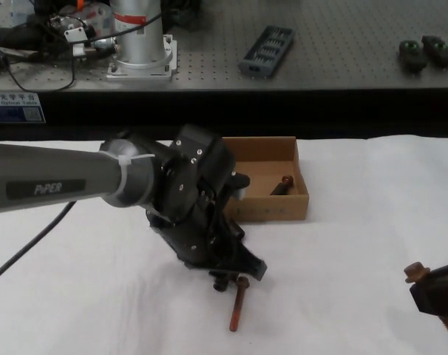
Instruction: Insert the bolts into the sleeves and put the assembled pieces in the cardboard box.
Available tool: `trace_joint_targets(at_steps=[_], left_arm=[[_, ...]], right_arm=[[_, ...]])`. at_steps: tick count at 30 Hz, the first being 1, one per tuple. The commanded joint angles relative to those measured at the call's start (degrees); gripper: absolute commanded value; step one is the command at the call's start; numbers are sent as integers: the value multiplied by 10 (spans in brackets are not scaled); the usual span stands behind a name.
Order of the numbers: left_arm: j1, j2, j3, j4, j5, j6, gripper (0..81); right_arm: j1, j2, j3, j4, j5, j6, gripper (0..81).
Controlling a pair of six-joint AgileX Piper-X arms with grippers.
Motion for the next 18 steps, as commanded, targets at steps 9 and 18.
trace_joint_targets(at_steps=[9, 18], left_arm=[[-2, 8, -4, 38, -37, 2, 293], [-2, 8, -4, 1, -19, 2, 0]], right_arm=[[-3, -5, -1, 3, -10, -7, 16], [-3, -5, -1, 16, -10, -11, 16]])
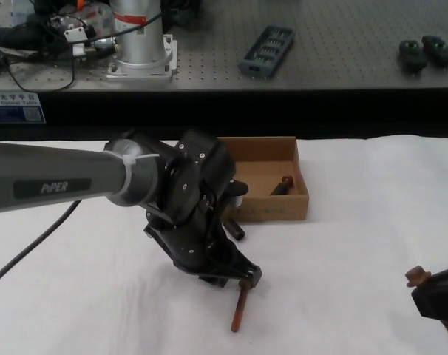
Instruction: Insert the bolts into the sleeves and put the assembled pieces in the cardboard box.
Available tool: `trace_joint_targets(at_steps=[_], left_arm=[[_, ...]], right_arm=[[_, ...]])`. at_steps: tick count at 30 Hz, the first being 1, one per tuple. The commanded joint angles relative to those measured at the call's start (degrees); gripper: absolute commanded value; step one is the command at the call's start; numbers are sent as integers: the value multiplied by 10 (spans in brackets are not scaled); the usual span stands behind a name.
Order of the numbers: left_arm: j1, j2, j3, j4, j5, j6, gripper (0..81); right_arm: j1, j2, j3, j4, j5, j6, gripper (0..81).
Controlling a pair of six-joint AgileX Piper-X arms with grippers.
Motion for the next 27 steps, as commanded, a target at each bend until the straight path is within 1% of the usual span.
trace_joint_targets(at_steps=[1, 7, 9, 14, 18, 25, 27], left_arm=[[-1, 9, 1, -9, 12, 2, 0], [-1, -10, 1, -6, 56, -28, 6], [-1, -29, 1, -6, 76, -19, 6], [-1, -104, 34, -13, 87, -16, 6], [-1, -201, 115, -59, 98, -16, 6], [-1, -386, 311, -225, 185, -127, 6], [-1, -431, 347, -263, 217, -152, 6]], right_arm=[[-3, -5, -1, 3, -9, -5, 16], [-3, -5, -1, 3, -9, -5, 16], [-3, -5, -1, 3, -6, -5, 16], [-3, -5, -1, 0, -6, -1, 16], [-3, -5, -1, -44, -6, 21, 16], [-3, 27, -1, -173, -11, 105, 16], [-3, 47, -1, -223, -33, 129, 16]])
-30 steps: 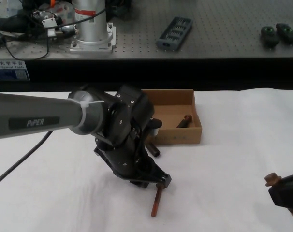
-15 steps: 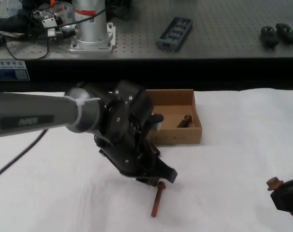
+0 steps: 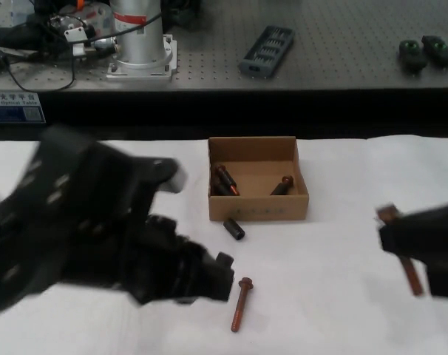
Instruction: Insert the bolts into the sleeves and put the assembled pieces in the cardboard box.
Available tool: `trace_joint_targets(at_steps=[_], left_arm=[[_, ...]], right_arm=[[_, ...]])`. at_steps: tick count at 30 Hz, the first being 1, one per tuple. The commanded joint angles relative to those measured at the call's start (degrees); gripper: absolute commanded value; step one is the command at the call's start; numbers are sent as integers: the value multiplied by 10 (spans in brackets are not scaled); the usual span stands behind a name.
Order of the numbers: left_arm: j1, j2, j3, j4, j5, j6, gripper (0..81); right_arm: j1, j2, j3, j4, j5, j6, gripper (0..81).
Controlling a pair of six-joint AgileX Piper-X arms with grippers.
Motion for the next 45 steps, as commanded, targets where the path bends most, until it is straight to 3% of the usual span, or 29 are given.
trace_joint_targets(at_steps=[1, 7, 11, 15, 45], left_arm=[[-1, -93, 66, -92, 66, -58, 6], [-1, -194, 99, -134, 117, -76, 6], [-1, -203, 99, -179, 173, -80, 6], [-1, -203, 99, -183, 173, -80, 6], [-1, -202, 99, -256, 147, -108, 6]], right_arm=[[-3, 41, -1, -105, -42, 53, 16], [-3, 132, -1, -277, -124, 163, 16], [-3, 173, -1, -401, -168, 243, 16], [-3, 182, -1, -469, -183, 294, 16], [-2, 180, -1, -505, -224, 289, 16]])
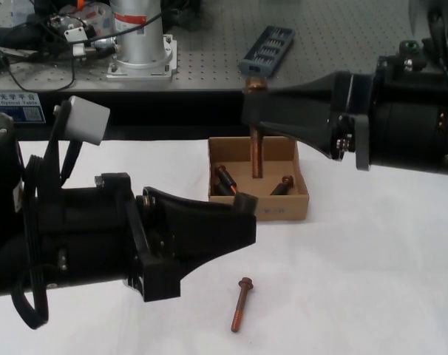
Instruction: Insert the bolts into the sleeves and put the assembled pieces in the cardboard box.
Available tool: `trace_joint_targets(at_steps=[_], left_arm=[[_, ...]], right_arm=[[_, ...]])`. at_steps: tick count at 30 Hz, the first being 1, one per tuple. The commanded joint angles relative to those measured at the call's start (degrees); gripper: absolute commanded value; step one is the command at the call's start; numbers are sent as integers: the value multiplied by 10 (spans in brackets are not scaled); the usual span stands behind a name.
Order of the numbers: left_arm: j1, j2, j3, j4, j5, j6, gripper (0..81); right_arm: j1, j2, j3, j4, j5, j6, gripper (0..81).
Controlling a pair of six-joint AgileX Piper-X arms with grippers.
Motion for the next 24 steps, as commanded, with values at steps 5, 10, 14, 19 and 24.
trace_joint_targets(at_steps=[5, 10, 14, 19, 24], left_arm=[[-1, -4, -1, -24, -21, -11, 6], [-1, -4, -1, -69, -21, -48, 6], [-1, -4, -1, -88, -21, -70, 6], [-1, -4, -1, -88, -13, -81, 6], [-1, -4, -1, -88, -4, -91, 6]], right_arm=[[1, -3, -1, -24, -7, -2, 16], [1, -3, -1, -24, -6, -6, 16], [1, -3, -1, -24, -3, -16, 16], [1, -3, -1, -24, 6, -17, 16], [1, -3, -1, -31, 8, -17, 16]])
